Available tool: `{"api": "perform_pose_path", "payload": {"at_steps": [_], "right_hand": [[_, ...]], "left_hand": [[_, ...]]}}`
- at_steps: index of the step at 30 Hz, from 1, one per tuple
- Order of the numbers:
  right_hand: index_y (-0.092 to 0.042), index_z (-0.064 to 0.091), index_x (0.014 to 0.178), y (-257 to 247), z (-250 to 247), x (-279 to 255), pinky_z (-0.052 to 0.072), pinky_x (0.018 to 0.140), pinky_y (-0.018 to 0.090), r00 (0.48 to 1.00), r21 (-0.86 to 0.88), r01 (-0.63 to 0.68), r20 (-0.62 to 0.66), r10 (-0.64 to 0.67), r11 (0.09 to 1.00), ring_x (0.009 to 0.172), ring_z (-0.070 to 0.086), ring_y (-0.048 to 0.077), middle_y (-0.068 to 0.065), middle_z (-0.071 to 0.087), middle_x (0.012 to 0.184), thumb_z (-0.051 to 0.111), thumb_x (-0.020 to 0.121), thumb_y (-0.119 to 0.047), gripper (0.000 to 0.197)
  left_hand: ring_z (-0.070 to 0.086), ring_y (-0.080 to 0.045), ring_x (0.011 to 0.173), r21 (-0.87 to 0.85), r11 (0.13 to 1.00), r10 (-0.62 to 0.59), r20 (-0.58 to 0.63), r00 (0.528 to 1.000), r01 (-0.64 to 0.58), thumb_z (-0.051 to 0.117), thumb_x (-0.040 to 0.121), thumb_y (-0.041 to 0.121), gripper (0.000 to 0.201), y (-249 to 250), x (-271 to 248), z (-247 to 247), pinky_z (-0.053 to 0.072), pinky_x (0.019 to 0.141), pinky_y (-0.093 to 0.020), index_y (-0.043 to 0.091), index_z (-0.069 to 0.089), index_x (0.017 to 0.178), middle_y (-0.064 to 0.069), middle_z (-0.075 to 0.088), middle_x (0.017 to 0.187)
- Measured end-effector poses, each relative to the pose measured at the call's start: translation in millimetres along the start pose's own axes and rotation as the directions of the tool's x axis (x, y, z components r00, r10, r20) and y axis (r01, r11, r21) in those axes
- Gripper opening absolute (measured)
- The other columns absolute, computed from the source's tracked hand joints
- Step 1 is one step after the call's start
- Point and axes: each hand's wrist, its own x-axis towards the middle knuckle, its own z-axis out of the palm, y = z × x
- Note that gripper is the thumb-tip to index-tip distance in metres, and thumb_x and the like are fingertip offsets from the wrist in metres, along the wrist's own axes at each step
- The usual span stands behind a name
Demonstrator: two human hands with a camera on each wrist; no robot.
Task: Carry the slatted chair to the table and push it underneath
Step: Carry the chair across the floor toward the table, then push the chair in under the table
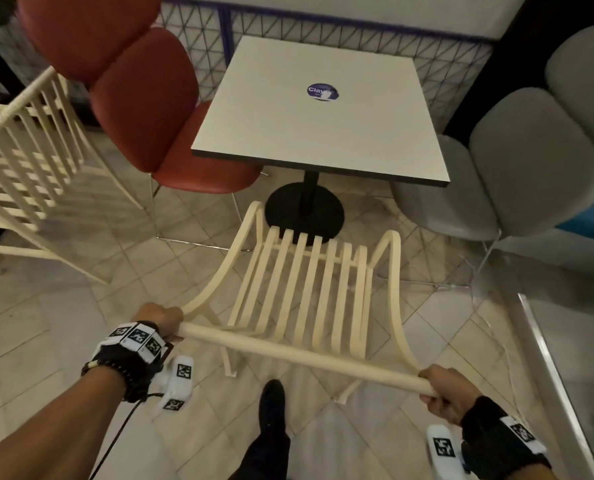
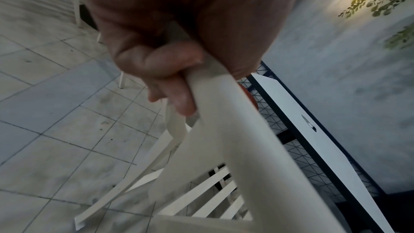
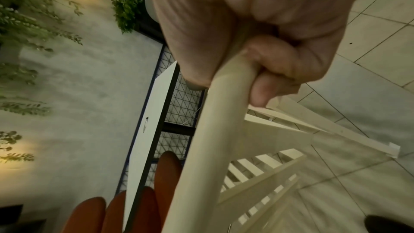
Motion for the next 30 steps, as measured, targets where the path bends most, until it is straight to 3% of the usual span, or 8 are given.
{"api": "perform_pose_path", "payload": {"at_steps": [4,15,18,20,22,25,28,30], "right_hand": [[0.012,0.049,0.090,-36,8,19,0.024,0.032,0.015,1.000,-0.024,-0.011,-0.003,0.011,1.000,0.034,0.040,0.016,0.012,0.043,0.059,0.044,0.085,-0.002,0.015],[0.012,0.047,0.106,-120,28,65,0.024,0.028,0.019,0.999,-0.125,-0.035,-0.012,0.034,0.992,0.040,0.039,0.018,0.012,0.043,0.060,0.045,0.089,-0.005,0.025],[0.014,0.047,0.109,-124,27,60,0.030,0.029,0.021,1.000,-0.185,-0.018,-0.018,0.014,0.983,0.042,0.044,0.020,0.016,0.047,0.066,0.048,0.089,-0.006,0.028],[0.012,0.051,0.108,-127,29,50,0.044,0.040,0.027,0.999,-0.270,0.025,-0.025,-0.033,0.962,0.050,0.052,0.024,0.020,0.054,0.074,0.054,0.089,-0.017,0.035],[-0.002,0.056,0.101,-126,32,36,0.050,0.059,0.035,0.983,-0.573,0.155,0.006,-0.185,0.805,0.065,0.059,0.023,0.013,0.060,0.083,0.049,0.090,-0.049,0.049],[-0.033,0.051,0.099,-118,35,18,0.044,0.083,0.037,0.908,-0.834,0.345,0.180,-0.380,0.430,0.095,0.048,0.020,0.000,0.047,0.101,0.029,0.078,-0.080,0.055],[-0.033,0.052,0.104,-105,36,17,0.045,0.080,0.033,0.824,-0.878,0.431,0.289,-0.487,0.209,0.096,0.041,0.016,-0.009,0.043,0.106,0.024,0.065,-0.090,0.074],[-0.035,0.049,0.107,-97,35,27,0.047,0.073,0.032,0.772,-0.886,0.453,0.332,-0.543,0.102,0.092,0.041,0.015,-0.012,0.044,0.105,0.016,0.061,-0.093,0.081]], "left_hand": [[0.047,-0.020,0.021,0.019,1.000,-0.011,0.019,1.000,0.011,0.056,0.083,0.013,0.030,33,22,-3,0.034,0.034,-0.018,-0.013,0.068,0.075,-0.012,0.058,0.034],[0.044,-0.017,0.017,0.035,0.999,-0.033,0.088,0.996,0.030,0.055,0.087,0.009,0.027,92,55,-3,0.029,0.023,-0.014,-0.017,0.065,0.086,-0.012,0.057,0.036],[0.060,-0.023,0.035,0.041,0.999,-0.028,0.090,0.996,0.025,0.057,0.086,0.014,0.030,92,57,-6,0.043,0.032,-0.021,-0.014,0.064,0.093,-0.015,0.064,0.055],[0.069,-0.032,0.069,0.198,0.978,0.056,0.067,0.996,-0.068,0.055,0.089,0.027,0.038,93,56,-4,0.055,0.056,-0.033,-0.007,0.061,0.105,-0.015,0.065,0.080],[0.060,-0.032,0.099,0.543,0.803,0.258,0.051,0.965,-0.244,0.045,0.091,0.047,0.049,89,50,1,0.050,0.082,-0.040,0.008,0.056,0.118,-0.013,0.059,0.109],[0.054,-0.024,0.110,0.675,0.490,0.568,0.231,0.790,-0.551,0.027,0.086,0.071,0.065,81,32,19,0.041,0.099,-0.043,0.024,0.057,0.119,-0.003,0.057,0.120],[0.055,-0.023,0.105,0.673,0.233,0.660,0.421,0.622,-0.702,0.007,0.076,0.082,0.087,73,22,37,0.039,0.101,-0.043,0.024,0.054,0.121,0.000,0.058,0.116],[0.056,-0.024,0.102,0.698,0.139,0.679,0.449,0.581,-0.702,-0.009,0.066,0.086,0.104,74,28,40,0.043,0.094,-0.045,0.021,0.053,0.118,0.000,0.060,0.114]]}}
